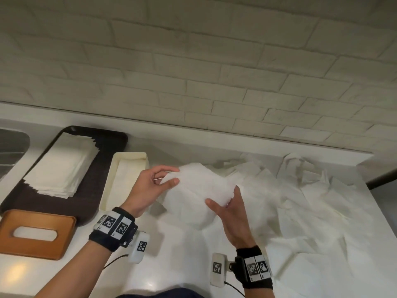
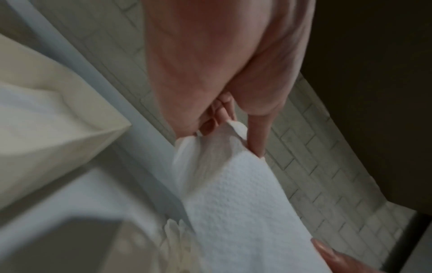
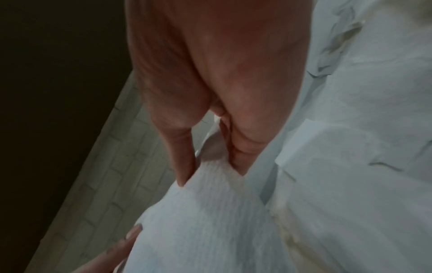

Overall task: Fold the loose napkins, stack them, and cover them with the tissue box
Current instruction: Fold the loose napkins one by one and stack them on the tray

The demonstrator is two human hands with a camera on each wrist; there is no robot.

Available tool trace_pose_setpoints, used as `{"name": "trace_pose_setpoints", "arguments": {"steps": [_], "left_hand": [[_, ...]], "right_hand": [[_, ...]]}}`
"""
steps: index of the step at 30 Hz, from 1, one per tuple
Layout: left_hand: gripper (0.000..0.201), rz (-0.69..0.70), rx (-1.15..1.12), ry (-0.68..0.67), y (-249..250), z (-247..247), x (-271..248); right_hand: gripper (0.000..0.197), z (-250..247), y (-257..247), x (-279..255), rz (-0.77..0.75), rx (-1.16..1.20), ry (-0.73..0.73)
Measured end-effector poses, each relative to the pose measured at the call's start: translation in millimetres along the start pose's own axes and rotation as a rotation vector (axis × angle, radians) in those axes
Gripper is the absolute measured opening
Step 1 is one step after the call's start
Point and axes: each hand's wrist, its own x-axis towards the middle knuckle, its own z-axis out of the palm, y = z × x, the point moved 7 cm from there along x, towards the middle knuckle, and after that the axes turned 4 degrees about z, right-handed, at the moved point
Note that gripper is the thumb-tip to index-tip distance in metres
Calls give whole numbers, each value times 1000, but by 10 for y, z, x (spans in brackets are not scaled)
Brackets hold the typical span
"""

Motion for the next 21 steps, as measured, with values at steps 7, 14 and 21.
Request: {"name": "trace_pose_setpoints", "arguments": {"steps": [7,14,21], "left_hand": [[63,128,3,56,220,-671,-5],[70,108,-115,20,109,-1247,-28],[55,-23,-205,-65,-16,-1569,-3]], "right_hand": [[63,628,-122,-8,-49,25,-17],[52,1095,-143,-43,-282,1,35],[68,1306,-18,28,-418,-108,37]]}}
